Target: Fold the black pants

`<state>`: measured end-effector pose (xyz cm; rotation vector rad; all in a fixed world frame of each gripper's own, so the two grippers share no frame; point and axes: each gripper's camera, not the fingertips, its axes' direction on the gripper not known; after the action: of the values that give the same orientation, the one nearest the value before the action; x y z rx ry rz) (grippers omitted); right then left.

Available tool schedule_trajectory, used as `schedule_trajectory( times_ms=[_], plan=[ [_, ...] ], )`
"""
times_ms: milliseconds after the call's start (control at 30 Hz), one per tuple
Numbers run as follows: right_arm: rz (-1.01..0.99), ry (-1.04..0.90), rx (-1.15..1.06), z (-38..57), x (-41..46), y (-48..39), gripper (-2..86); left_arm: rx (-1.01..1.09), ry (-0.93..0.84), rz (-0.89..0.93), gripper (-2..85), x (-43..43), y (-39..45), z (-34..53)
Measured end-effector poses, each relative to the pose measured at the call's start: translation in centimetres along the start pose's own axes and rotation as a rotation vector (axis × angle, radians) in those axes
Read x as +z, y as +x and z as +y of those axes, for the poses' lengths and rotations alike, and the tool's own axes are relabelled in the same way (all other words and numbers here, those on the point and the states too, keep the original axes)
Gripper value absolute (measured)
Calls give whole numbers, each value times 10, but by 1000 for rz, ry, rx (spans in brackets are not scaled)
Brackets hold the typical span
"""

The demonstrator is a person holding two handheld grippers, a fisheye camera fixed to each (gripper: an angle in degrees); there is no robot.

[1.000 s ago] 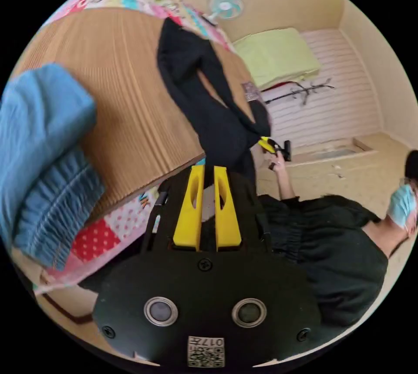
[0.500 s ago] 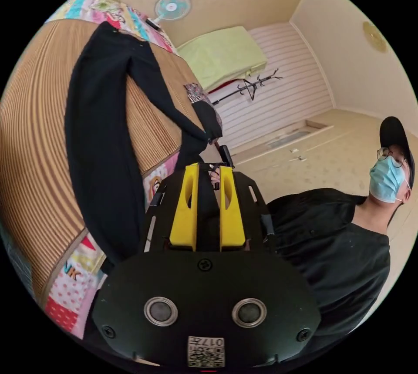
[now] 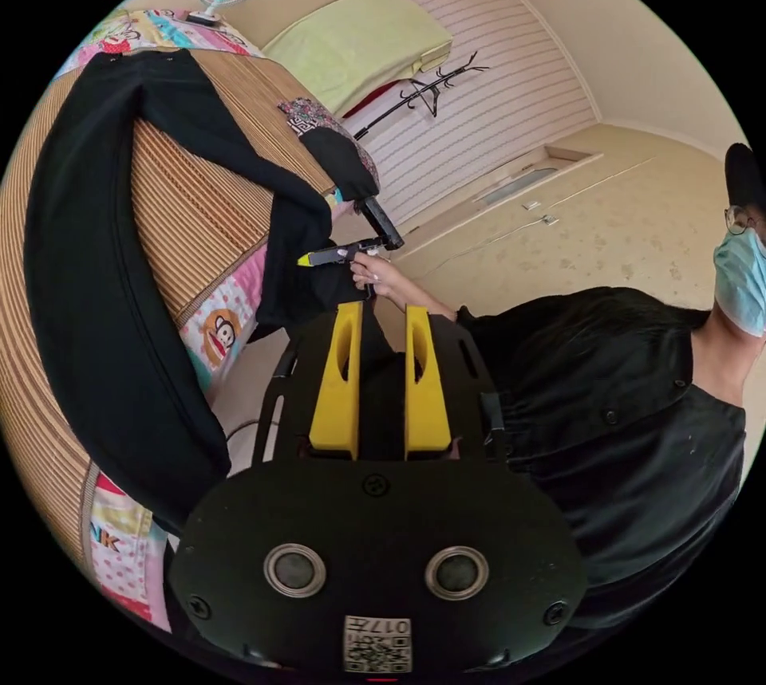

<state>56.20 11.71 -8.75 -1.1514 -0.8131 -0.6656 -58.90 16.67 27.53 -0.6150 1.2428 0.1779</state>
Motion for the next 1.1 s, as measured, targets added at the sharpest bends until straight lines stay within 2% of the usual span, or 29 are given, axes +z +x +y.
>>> schedule_trajectory(
  times_ms=[33,133,267,433,500,600,667,767,833,933,1000,1100],
  plan=[
    [-129,26,-87,8,-6,-20,21,-14,8,-50,96,-4,6,6],
    [-302,45,-267,18,-15,-76,12,-36,10,-152,102,-14,26,16],
    [-203,-45,-409,11,-5,-143,10,-27,15,-213,131,-14,45,13],
    [-191,-114,-425,-7,28,-192,13,-68,-153,-371,173,22,45,-13],
    [-185,-192,-464,-8,47,-204,15,-90,-160,-457,158,29,46,-12],
    [-119,-268,-532,-2,73,-210,22,-125,-170,-592,69,40,40,-2],
    [-131,-306,-524,-4,75,-200,29,-125,-164,-545,52,41,29,8],
    [-266,-290,-467,-22,48,-166,59,-153,-89,-276,44,25,10,26],
    [-319,-176,-384,-60,8,-116,89,-141,-44,-110,42,11,2,34],
    [-195,22,-215,-132,-43,-35,121,-133,-35,36,41,2,-11,39],
    [-118,129,-86,-178,-60,12,137,-126,-41,66,41,-3,-16,41],
    [-72,199,63,-249,-51,76,160,-123,-55,111,41,-12,-24,45]
  ],
)
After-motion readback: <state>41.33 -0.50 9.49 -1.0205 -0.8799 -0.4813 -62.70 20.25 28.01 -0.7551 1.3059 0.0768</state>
